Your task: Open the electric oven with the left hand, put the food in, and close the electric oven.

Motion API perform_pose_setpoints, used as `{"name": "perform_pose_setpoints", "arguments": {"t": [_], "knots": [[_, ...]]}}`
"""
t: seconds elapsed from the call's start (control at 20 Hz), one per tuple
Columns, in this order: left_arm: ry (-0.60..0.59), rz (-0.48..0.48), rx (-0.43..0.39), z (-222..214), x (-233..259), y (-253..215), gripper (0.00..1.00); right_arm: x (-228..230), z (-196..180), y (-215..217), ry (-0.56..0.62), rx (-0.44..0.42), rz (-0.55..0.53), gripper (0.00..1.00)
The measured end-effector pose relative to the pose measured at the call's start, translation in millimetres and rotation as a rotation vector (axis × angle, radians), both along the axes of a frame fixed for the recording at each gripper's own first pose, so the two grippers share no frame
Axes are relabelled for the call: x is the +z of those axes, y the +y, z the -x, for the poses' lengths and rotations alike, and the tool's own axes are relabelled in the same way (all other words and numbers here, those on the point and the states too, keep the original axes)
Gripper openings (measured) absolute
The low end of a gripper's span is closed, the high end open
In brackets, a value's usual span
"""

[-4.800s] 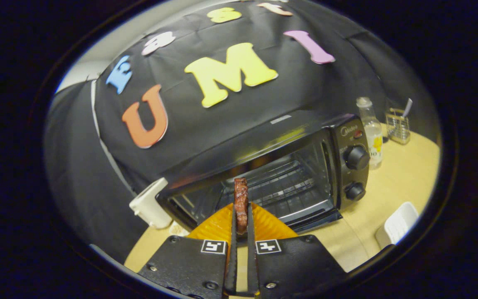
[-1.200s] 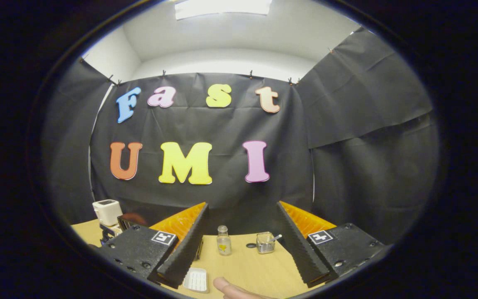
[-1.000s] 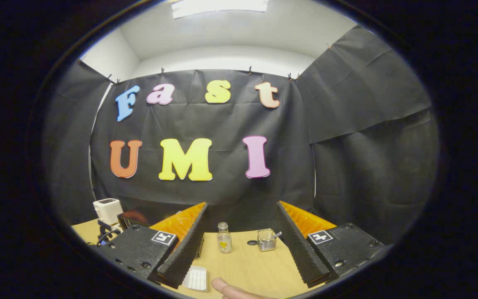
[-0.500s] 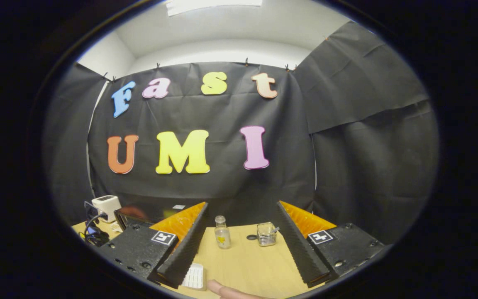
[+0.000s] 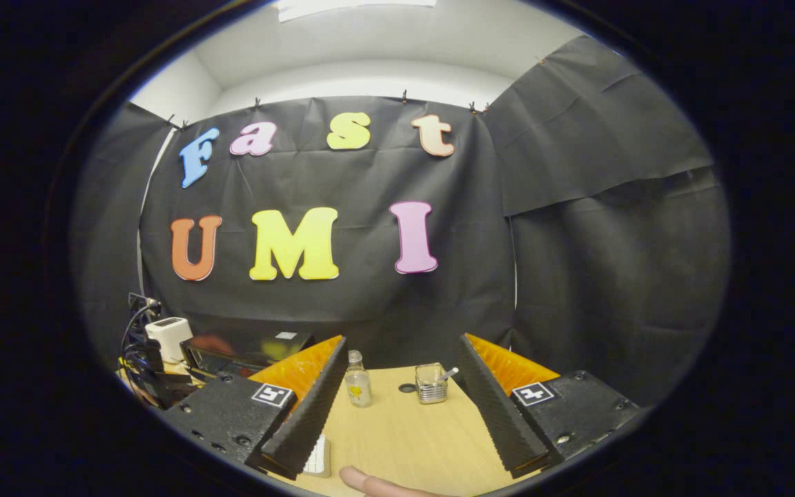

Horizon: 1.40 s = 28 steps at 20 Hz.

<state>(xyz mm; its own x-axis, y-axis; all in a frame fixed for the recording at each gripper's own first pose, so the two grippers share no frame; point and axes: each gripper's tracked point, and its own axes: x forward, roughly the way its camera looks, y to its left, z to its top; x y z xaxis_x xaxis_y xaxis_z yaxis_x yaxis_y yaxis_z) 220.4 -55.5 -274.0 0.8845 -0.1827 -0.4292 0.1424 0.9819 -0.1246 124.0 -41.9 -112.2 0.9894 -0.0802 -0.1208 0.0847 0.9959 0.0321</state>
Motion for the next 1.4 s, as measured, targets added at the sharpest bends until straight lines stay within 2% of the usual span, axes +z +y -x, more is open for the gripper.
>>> {"name": "perform_pose_setpoints", "arguments": {"t": [0.05,0.1,0.15,0.2,0.35,0.4,0.5,0.6,0.65,0.7,0.9,0.95,1.0,1.15,1.25,1.4], "knots": [[-0.002,0.009,0.008,-8,1,2,0.98,1,4,-1,0.001,-0.003,0.0,1.0],[-0.016,0.007,0.018,-17,5,4,0.98,3,8,0,-0.002,-0.004,0.003,0.96],[-0.035,-0.005,0.039,-27,9,9,0.98,6,13,0,-0.009,-0.006,0.008,1.0],[-0.044,-0.019,0.062,-31,13,16,0.99,8,17,1,-0.015,-0.008,0.014,1.0],[-0.057,-0.004,0.071,-20,26,17,0.96,6,29,9,-0.006,0.003,0.015,1.0],[-0.07,0.004,0.068,-16,33,20,0.96,5,33,11,0.0,0.009,0.012,0.96],[-0.114,0.019,0.058,6,54,19,0.96,5,40,13,0.002,0.017,0.012,1.0],[-0.157,0.018,0.055,32,75,19,0.96,4,47,15,0.011,0.02,0.014,1.0],[-0.179,0.012,0.057,43,89,20,0.96,4,51,17,0.014,0.026,0.008,0.96],[-0.202,0.009,0.057,56,102,21,0.96,5,55,19,0.014,0.031,0.001,1.0],[-0.315,0.016,0.056,114,158,26,0.95,16,69,11,-0.016,0.016,-0.021,1.0],[-0.331,0.01,0.061,128,169,28,0.95,17,71,7,-0.028,0.004,-0.021,0.96],[-0.346,0.005,0.065,143,174,30,0.95,18,74,4,-0.034,-0.005,-0.024,1.0],[-0.417,0.029,0.091,179,203,35,0.95,19,83,8,-0.055,0.02,-0.022,1.0],[-0.447,0.021,0.11,190,211,40,0.95,24,86,12,-0.082,0.047,-0.008,1.0],[-0.455,0.013,0.087,198,209,36,0.95,25,85,19,-0.103,0.073,0.01,1.0]]}}
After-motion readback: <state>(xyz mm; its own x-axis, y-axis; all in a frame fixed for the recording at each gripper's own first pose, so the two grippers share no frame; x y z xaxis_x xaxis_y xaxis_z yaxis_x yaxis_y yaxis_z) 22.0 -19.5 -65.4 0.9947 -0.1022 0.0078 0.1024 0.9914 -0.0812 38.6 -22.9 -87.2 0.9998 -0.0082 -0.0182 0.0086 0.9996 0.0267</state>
